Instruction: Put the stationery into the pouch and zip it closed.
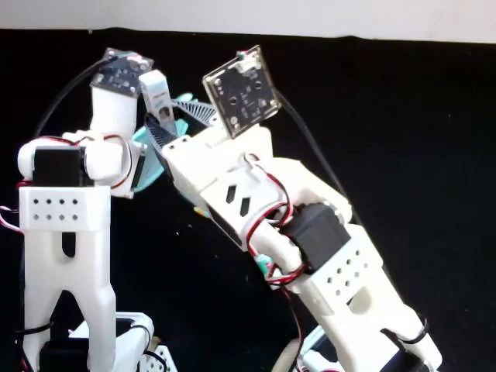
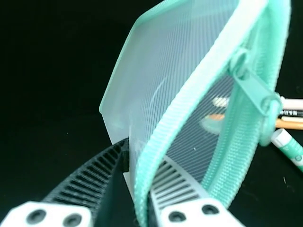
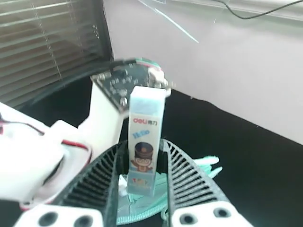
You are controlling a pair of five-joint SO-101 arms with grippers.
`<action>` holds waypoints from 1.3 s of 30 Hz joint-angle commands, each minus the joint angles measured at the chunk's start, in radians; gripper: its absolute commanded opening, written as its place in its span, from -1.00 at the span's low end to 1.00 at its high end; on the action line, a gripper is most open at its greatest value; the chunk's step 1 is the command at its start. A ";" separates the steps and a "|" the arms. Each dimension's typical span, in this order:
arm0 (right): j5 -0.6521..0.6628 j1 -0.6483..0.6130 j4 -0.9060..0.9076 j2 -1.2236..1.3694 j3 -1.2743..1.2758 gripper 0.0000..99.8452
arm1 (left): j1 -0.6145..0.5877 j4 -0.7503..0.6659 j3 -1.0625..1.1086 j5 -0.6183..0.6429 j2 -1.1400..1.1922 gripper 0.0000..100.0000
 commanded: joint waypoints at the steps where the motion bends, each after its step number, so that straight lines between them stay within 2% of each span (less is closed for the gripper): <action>1: -0.012 -0.013 -0.093 -0.031 0.047 -0.99 | -0.012 0.008 -0.021 0.029 0.002 -0.99; 10: -0.012 -0.012 -0.311 0.013 0.213 -0.99 | -0.016 -0.009 -0.022 0.031 0.002 -0.99; 16: -0.054 -0.008 -0.421 0.111 0.260 -0.99 | -0.084 -0.015 -0.024 0.031 0.002 -0.99; 22: -0.066 -0.005 -0.435 0.147 0.306 -0.99 | -0.157 -0.043 -0.039 0.031 0.002 -0.99; 29: -0.066 -0.012 -0.441 0.148 0.329 -0.99 | -0.163 -0.043 -0.053 0.031 0.002 -0.99; 35: -0.066 -0.050 -0.671 0.202 0.467 -0.98 | -0.163 -0.035 -0.087 0.031 0.002 -0.99; 39: -0.066 -0.059 -0.690 0.211 0.483 -0.97 | -0.163 -0.035 -0.085 0.031 0.002 -0.99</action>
